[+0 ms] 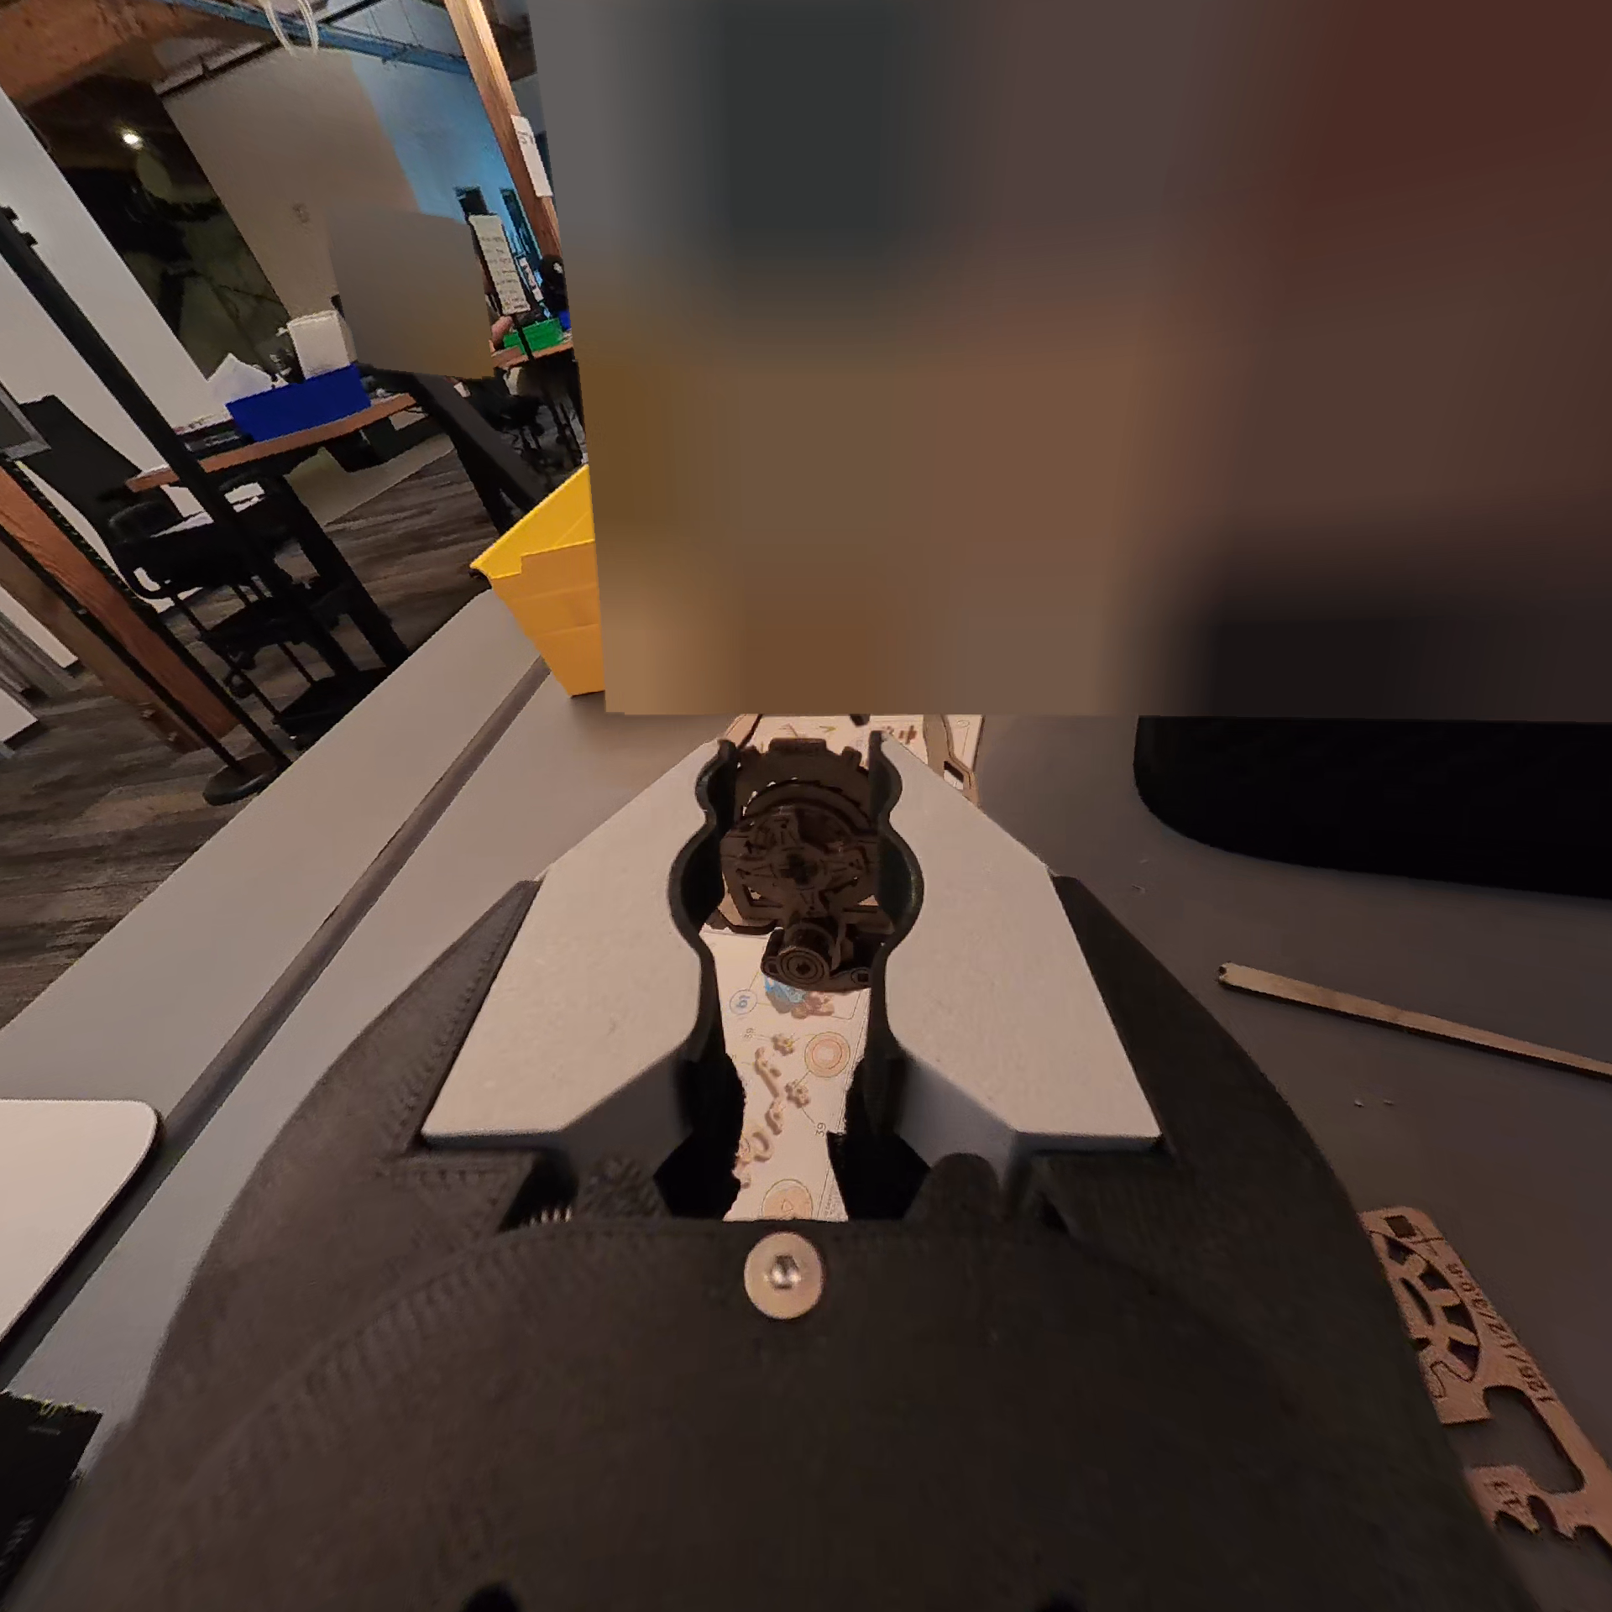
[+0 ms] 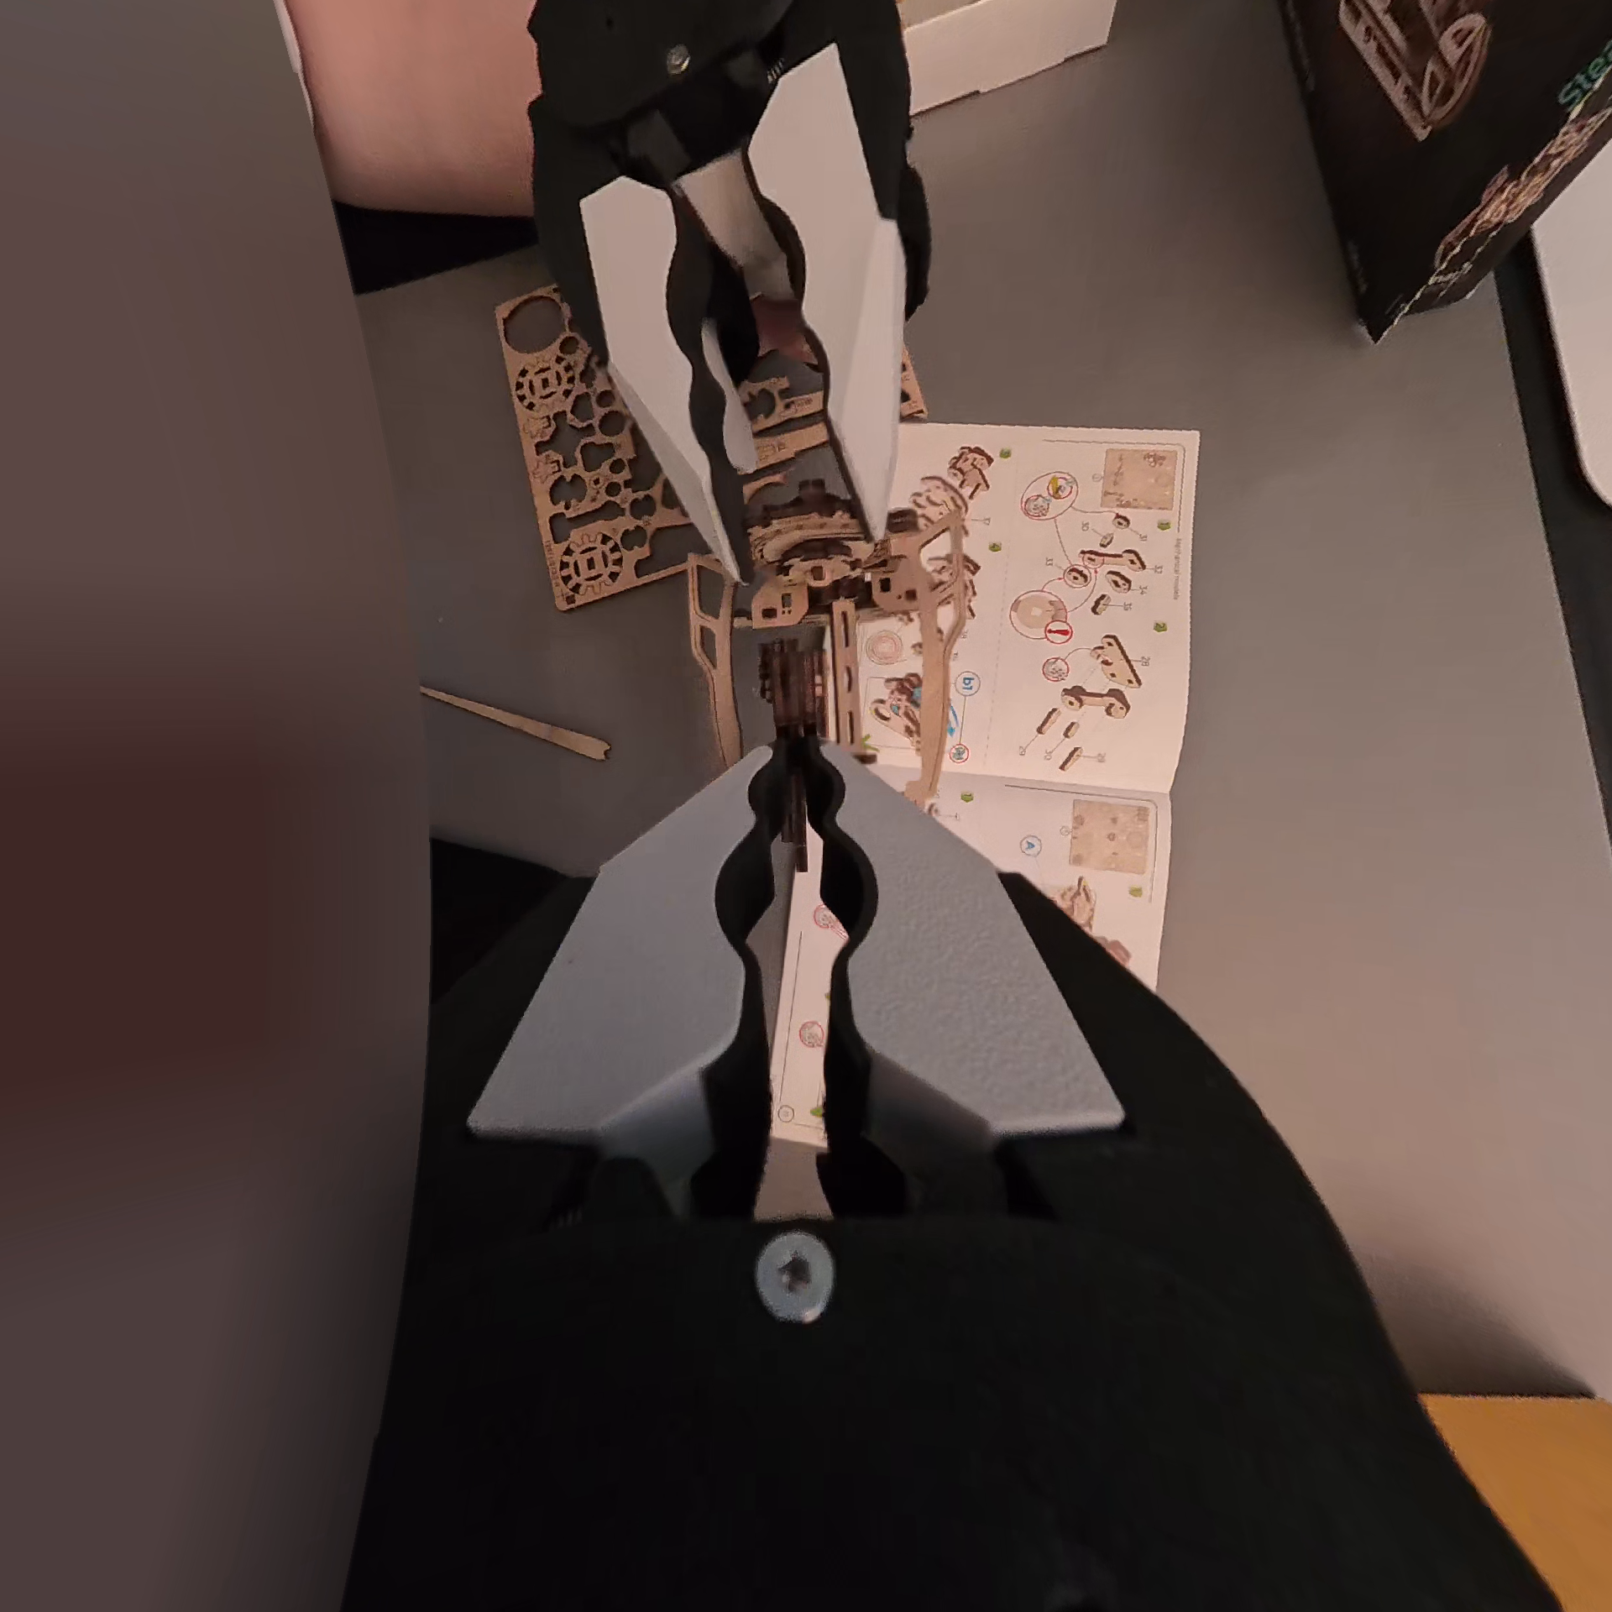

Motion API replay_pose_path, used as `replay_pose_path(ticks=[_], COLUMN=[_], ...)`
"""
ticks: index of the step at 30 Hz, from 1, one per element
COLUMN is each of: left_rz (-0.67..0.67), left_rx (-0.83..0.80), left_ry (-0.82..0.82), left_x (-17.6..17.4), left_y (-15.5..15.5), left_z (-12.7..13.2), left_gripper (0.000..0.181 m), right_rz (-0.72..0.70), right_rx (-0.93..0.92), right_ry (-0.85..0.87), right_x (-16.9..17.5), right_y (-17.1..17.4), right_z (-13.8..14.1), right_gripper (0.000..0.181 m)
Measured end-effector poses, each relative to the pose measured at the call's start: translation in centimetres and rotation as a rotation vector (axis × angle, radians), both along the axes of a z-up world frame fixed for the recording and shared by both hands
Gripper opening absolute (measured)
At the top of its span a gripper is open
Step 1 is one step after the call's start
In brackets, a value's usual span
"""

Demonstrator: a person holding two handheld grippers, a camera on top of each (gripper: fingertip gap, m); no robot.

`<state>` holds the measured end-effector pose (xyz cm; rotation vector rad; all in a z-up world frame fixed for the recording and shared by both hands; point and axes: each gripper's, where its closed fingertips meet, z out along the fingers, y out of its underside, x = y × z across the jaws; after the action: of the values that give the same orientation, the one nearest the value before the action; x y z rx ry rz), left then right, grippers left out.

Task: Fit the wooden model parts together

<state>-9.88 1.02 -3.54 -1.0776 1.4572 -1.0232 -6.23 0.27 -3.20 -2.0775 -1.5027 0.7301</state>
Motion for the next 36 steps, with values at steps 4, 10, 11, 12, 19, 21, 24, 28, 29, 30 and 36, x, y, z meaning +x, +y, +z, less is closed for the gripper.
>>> replay_pose_path(ticks=[4,10,11,12,19,21,24,28,29,30,36], left_rz=[0.019,0.04,0.045,0.05,0.071,0.074,0.082,0.097,0.099,0.1,0.105], left_rx=[0.005,0.012,0.014,0.017,0.032,0.041,0.056,0.065,0.065,0.064,0.065], left_ry=[0.016,0.027,0.028,0.028,0.037,0.043,0.054,0.063,0.063,0.063,0.062], left_x=[0.1,0.1,0.0,0.0,-0.1,0.0,0.0,0.1,0.1,0.1,0.0], left_y=[0.3,0.8,0.9,1.0,1.4,1.4,1.4,1.6,1.7,1.7,1.8], left_z=[-0.3,-0.6,-0.6,-0.6,-0.8,-0.9,-1.1,-1.3,-1.3,-1.3,-1.3], left_gripper=[0.028,0.028,0.028,0.028,0.028,0.028,0.028,0.028,0.028,0.028,0.028], right_rz=[-0.029,-0.073,-0.078,-0.09,-0.141,-0.155,-0.183,-0.25,-0.265,-0.282,-0.316], right_rx=[-0.023,-0.068,-0.073,-0.068,-0.032,-0.024,-0.025,-0.023,-0.023,-0.023,-0.023], right_ry=[-0.005,-0.003,-0.009,-0.017,-0.026,-0.043,-0.072,-0.129,-0.137,-0.147,-0.176], right_x=[0.6,1.8,2.0,2.3,4.0,4.5,5.2,6.4,6.7,7.0,7.7], right_y=[0.4,1.3,1.4,1.7,2.3,2.5,2.8,3.7,3.9,4.2,4.8], right_z=[-0.2,-0.7,-0.9,-0.9,-0.2,-0.3,-0.6,-1.5,-1.6,-1.8,-2.3], right_gripper=[0.002,0.002,0.002,0.001,0.001,0.002,0.002,0.002,0.002,0.002,0.002])
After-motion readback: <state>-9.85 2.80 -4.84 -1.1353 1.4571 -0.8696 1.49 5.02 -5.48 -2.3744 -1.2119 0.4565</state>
